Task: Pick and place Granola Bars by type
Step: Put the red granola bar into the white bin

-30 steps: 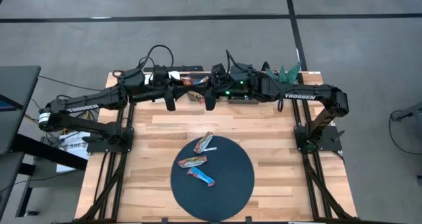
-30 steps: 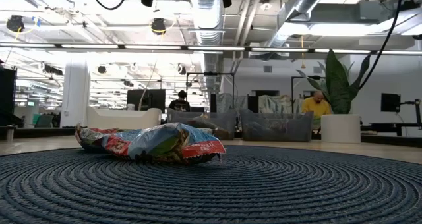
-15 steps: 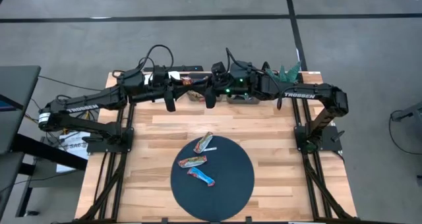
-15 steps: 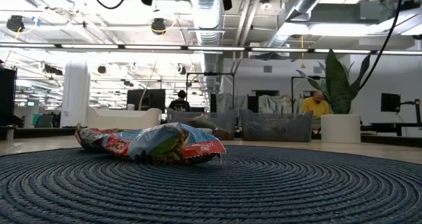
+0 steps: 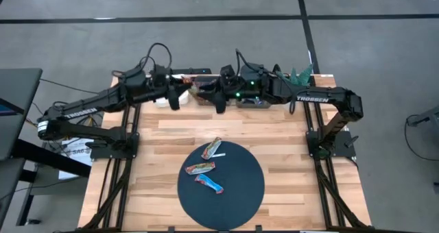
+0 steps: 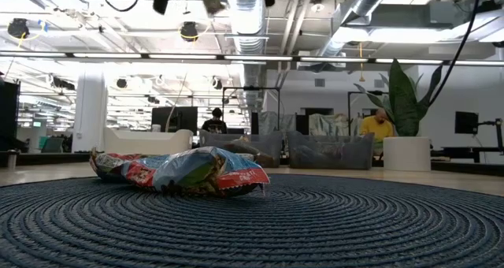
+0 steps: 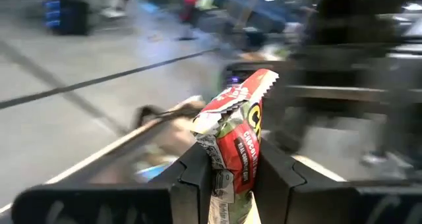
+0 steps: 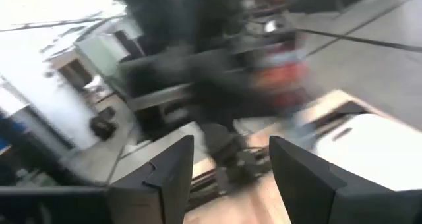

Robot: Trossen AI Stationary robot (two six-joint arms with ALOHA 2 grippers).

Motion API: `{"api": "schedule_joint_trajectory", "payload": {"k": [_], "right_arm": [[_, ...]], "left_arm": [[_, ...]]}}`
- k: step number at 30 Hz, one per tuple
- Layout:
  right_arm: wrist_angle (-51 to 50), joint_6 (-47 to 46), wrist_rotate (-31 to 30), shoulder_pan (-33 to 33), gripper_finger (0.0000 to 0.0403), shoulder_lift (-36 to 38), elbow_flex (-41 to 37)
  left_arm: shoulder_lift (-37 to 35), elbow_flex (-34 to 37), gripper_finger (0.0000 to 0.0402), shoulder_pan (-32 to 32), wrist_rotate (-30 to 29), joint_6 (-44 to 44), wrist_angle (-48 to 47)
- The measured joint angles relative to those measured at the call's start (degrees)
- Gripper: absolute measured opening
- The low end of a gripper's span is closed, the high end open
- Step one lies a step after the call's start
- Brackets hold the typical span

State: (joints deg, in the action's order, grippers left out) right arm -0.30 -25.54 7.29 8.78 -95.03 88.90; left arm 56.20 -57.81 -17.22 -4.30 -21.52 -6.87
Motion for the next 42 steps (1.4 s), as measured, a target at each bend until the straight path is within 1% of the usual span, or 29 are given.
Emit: {"api": "schedule_joint_trajectory", "payload": {"k": [2,6,9,13,19,21,26,28,31,37,42], "right_arm": [[0.00,0.00,0.33,-0.19,0.0194,0.17,0.07],[-1.02,0.04,-0.34,-0.18,0.0191,0.65,-0.02],[-1.51,0.04,-0.55,0.17,0.0186,0.86,-0.02],[-2.66,0.04,-0.55,0.21,0.0180,1.19,-0.02],[-3.35,0.02,-0.77,0.24,0.0174,1.19,-0.02],[-3.83,0.02,-0.78,0.21,0.0172,1.19,-0.03],[-3.88,0.02,-0.79,0.21,0.0167,1.16,-0.04],[-3.88,0.02,-0.80,0.21,0.0166,1.16,-0.04],[-3.93,0.02,-0.81,0.24,0.0164,1.16,-0.04],[-3.95,0.02,-0.88,0.24,0.0164,1.16,-0.04],[-3.95,0.00,-1.01,0.24,0.0160,1.14,-0.04]], "left_arm": [[-0.95,0.07,0.0075,-1.17,-2.00,0.34,-2.71],[-3.16,0.03,0.0074,-3.83,-1.55,2.44,-7.14],[-3.62,0.03,0.0073,-6.35,-3.57,3.73,-9.76],[-3.65,-0.04,0.0073,-10.06,-6.14,5.39,-15.52],[-2.83,-0.06,0.0073,-14.73,-16.33,10.03,-19.50],[-2.64,-0.06,0.0073,-16.64,-17.96,11.70,-20.32],[-1.96,-0.10,0.0074,-20.60,-19.06,12.18,-23.52],[-1.25,-0.10,0.0080,-22.10,-19.18,12.34,-25.31],[0.09,-0.10,0.0096,-24.64,-17.88,13.74,-25.65],[3.56,-0.10,0.0136,-27.50,-12.68,14.18,-25.63],[5.26,-0.10,0.0174,-27.71,-12.00,14.16,-26.36]]}}
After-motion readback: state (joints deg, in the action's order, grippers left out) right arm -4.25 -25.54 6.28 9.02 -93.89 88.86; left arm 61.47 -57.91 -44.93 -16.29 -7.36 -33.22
